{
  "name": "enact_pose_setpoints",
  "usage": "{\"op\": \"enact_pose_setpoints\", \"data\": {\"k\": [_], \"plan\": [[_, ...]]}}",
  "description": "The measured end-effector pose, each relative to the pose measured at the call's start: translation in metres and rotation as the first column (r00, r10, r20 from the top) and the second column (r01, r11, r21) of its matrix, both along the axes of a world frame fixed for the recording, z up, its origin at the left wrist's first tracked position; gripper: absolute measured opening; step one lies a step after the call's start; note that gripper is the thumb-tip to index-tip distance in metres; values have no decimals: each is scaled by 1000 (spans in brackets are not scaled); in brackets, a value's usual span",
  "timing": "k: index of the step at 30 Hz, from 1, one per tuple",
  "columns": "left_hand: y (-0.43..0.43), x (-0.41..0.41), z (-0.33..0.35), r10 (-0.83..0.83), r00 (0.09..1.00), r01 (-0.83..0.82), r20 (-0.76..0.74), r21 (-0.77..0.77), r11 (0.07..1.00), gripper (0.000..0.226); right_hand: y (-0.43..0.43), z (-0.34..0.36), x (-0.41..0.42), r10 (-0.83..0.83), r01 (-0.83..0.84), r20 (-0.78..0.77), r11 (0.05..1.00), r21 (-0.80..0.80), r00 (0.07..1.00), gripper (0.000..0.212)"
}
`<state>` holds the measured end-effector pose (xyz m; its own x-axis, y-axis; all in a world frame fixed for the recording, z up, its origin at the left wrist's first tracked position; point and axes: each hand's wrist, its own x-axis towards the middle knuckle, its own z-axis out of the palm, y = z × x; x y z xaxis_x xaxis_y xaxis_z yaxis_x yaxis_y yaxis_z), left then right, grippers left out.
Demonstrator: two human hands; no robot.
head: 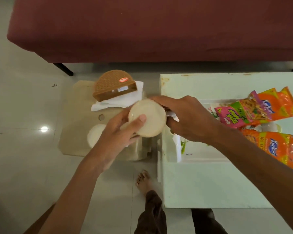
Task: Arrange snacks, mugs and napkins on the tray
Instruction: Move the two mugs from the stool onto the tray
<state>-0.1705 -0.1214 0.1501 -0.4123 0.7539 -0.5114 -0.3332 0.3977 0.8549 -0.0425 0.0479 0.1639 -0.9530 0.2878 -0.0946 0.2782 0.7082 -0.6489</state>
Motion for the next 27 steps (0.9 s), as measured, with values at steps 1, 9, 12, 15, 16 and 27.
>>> {"op": "enact_pose_setpoints", "data": {"k": [1,9,12,15,16,27], "plan": [[4,13,-3,4,1000,-4,23,3,1000,45,5,0,11,-6,7,30,999,-41,1000,51],[65,127,-31,284,938,-280,197,-50,959,49,-14,-21,108,-799,771,222,401,-495,558,33],[83,156,-39,274,945,-264,179,-74,962,45,-16,-34,121,-770,672,301,213,-710,562,18],[98,176,-48,206,973,-195,106,-102,975,48,-5,-48,129,-783,699,276,264,-664,558,30],[102,179,-51,185,979,-175,85,-110,978,46,1,-52,132,-786,723,269,299,-622,557,31],[160,168,-86,55,978,-95,-202,-192,977,32,75,-91,136,-691,745,295,551,-375,660,41]]}}
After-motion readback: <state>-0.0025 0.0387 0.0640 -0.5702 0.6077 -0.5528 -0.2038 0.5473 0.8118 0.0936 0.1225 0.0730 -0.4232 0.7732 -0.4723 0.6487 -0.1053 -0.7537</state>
